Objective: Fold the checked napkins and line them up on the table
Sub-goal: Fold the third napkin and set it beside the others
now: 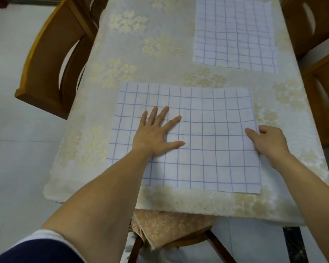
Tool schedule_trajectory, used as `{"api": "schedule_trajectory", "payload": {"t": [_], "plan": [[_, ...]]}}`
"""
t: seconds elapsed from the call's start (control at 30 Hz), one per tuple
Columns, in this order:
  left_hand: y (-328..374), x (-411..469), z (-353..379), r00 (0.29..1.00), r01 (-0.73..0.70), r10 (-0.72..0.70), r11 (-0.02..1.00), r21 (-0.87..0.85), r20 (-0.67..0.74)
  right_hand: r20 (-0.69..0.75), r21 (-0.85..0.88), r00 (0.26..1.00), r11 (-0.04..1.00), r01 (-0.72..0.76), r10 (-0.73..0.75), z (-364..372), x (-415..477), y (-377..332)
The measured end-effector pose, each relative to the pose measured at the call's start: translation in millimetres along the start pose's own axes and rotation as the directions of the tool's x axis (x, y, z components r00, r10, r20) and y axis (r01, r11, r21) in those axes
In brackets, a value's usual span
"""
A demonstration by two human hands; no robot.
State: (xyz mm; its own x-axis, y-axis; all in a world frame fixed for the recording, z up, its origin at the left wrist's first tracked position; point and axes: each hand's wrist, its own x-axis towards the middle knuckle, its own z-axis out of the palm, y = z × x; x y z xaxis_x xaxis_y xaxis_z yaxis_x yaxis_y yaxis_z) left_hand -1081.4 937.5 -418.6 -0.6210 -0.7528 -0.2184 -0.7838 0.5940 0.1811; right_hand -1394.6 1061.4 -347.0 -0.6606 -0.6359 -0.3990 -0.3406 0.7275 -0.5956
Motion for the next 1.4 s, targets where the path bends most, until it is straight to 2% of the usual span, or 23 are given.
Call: {"api": "schedule_trajectory", "payload": {"t": [0.07,0.2,0.4,0.53,0.63,0.8,0.87,1.0,1.17,1.4], "plan": [[0,0,0,1.0,0.002,-0.002,1.0,0.004,0.003,-0.047,-0.033,0.999,0.999,0.003,-0.005,1,-8,6],[0,0,0,1.0,-0.001,0.001,1.0,0.01,0.003,-0.007,0.023,1.0,0.999,-0.03,0.03,4,-14,17],[0,1,1,1.0,0.002,-0.002,1.0,0.013,0.011,-0.129,0.049,0.988,0.994,0.095,-0.088,-7,-19,-3],[1,1,0,1.0,0.008,-0.009,1.0,0.019,0.022,-0.125,0.146,0.983,0.977,0.156,-0.138,-17,-31,-31],[1,1,-1,1.0,0.009,-0.01,1.0,0.015,0.026,-0.063,0.252,0.979,0.946,0.204,-0.195,-22,-44,-51],[1,0,-2,1.0,0.013,-0.013,1.0,0.005,0.028,0.064,0.222,0.979,0.96,0.173,-0.192,-21,-60,-63],[1,0,-2,0.999,0.012,-0.012,1.0,0.001,0.032,0.043,0.188,0.975,0.961,0.205,-0.217,-20,-64,-64],[0,1,-1,0.999,0.011,-0.011,1.0,-0.002,0.039,-0.039,0.258,0.969,0.935,0.245,-0.243,-18,-72,-69],[0,2,-1,0.998,0.01,-0.01,1.0,0.011,0.054,-0.036,0.241,0.94,0.91,0.338,-0.34,-14,-84,-83],[0,11,-17,0.975,0.028,-0.03,1.0,0.013,0.219,-0.013,0.248,0.889,0.86,0.446,-0.457,6,-97,-118]]}}
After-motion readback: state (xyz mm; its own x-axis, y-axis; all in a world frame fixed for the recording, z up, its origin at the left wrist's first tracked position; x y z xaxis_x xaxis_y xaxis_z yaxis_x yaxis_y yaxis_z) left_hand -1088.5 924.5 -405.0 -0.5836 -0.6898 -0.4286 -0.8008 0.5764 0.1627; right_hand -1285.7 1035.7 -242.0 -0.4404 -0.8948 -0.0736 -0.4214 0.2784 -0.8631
